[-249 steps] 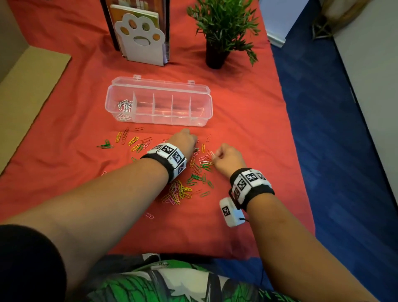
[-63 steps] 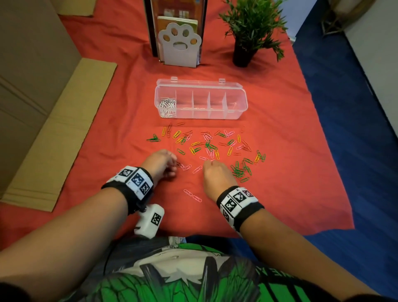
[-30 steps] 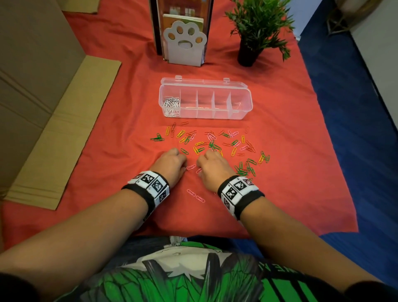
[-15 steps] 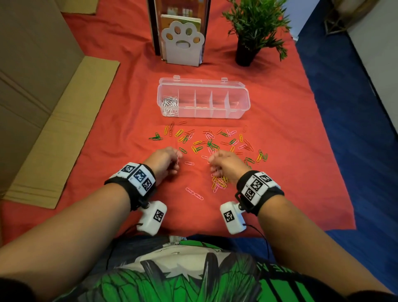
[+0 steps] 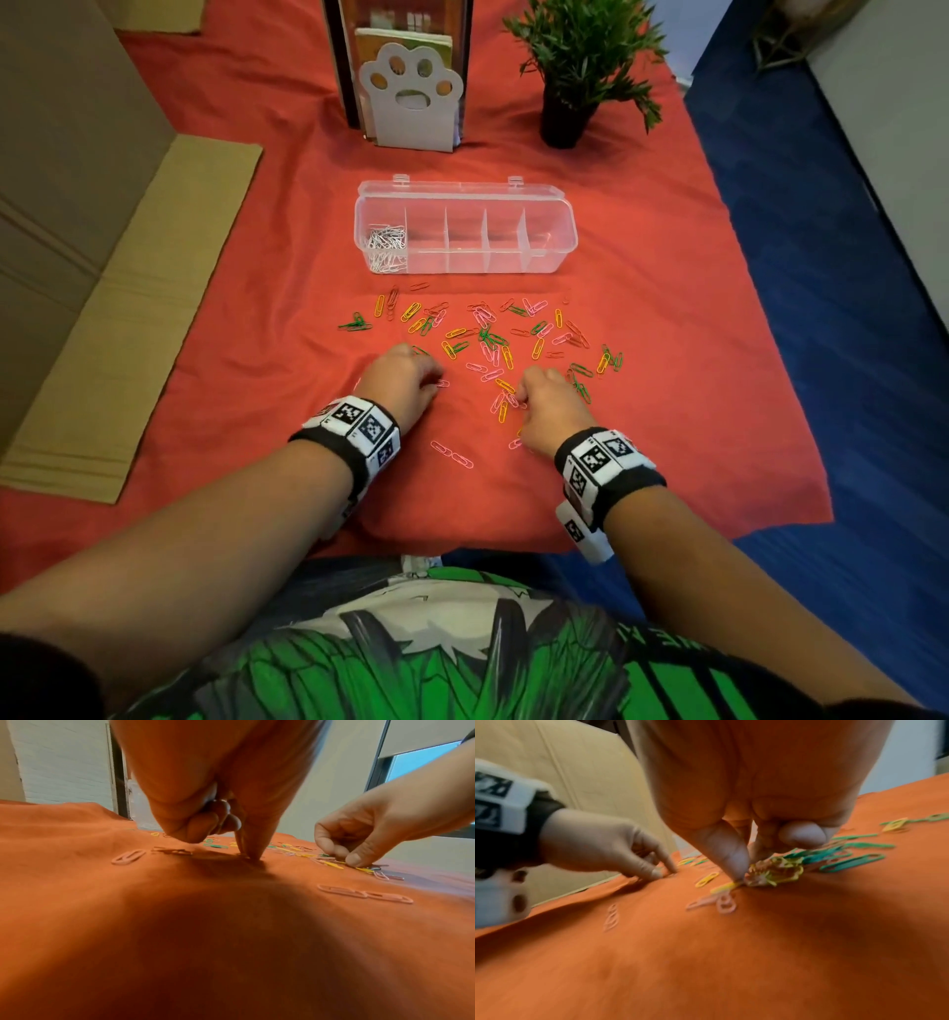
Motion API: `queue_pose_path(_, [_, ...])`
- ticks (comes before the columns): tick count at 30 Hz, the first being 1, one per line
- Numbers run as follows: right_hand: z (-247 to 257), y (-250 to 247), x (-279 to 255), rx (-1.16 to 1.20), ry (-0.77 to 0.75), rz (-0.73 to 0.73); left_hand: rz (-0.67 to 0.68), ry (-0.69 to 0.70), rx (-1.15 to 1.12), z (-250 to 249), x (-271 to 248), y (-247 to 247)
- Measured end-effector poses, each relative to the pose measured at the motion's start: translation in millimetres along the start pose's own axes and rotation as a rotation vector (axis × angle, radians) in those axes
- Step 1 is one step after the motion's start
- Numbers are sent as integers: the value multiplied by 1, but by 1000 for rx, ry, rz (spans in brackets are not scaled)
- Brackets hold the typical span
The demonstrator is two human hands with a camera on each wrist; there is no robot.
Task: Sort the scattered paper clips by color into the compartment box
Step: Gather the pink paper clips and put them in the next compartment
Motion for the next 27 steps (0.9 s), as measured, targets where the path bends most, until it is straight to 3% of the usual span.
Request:
queue_pose_path(5, [3, -7, 5, -49, -73, -71, 5, 87, 41, -1, -1, 4])
queue_pose_path(9, [21, 1, 2, -53, -169, -34, 31, 31, -27, 0, 0, 7])
queue_pose_path(12, [18, 3, 1, -54, -153, -7, 53, -126, -224, 5, -3, 4])
queue_pose_path(15, [3, -6, 6, -64, -68, -49, 167, -279, -457, 4, -7, 2])
queue_pose_path(19, [2, -11, 8, -65, -34, -77, 294, -678, -840, -3, -15, 0])
queue_pose_path(21, [11, -6, 5, -117, -36, -33, 347, -812, -994, -7, -20, -3])
queue_pose_path(25, [29, 4, 1, -214, -58, -49, 456, -903, -1235, -15, -24, -10])
queue_pose_path(27, [36, 8, 0, -230, -103, -47, 453, -908, -1183, -15, -25, -7])
Point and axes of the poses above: each hand's wrist, its own x-axis towards the middle knuckle, its own y-axis out of the palm, z = x × y, the point moved 3 cm from there along x, towards the middle knuckle, and after that the axes turned 15 degrees about -z, right-handed, at the moved point
